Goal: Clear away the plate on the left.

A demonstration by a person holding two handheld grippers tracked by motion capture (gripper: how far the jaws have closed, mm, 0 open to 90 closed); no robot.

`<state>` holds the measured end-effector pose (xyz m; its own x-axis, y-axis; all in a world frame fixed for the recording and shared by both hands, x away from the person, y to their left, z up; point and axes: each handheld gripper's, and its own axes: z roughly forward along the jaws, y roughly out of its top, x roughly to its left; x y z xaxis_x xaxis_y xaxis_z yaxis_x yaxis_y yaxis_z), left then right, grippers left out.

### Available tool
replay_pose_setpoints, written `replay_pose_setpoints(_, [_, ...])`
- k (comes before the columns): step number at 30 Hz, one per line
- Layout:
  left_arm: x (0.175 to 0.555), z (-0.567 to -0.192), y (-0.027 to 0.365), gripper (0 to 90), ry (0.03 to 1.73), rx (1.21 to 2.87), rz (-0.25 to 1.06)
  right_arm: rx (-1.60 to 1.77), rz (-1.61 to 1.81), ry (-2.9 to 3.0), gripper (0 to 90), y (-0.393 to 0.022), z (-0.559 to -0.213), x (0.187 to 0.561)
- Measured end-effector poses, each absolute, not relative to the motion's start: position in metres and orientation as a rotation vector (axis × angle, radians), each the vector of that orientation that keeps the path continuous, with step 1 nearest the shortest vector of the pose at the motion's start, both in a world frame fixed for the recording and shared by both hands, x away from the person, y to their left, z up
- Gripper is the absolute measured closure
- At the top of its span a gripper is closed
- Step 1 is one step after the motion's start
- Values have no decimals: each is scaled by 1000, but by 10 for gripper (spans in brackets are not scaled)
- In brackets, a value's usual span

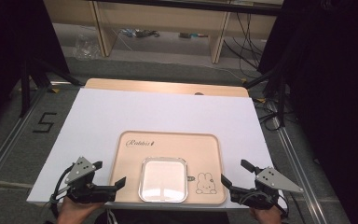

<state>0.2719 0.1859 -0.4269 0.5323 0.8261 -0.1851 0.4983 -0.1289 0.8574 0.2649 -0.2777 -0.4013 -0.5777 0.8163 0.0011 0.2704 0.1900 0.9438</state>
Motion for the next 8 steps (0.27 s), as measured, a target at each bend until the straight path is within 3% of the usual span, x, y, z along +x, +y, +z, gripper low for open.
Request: replay_pose_setpoints(8, [273,-428,186,0,1086,1801,412,1013,1388,1957,152,-278,-401,265])
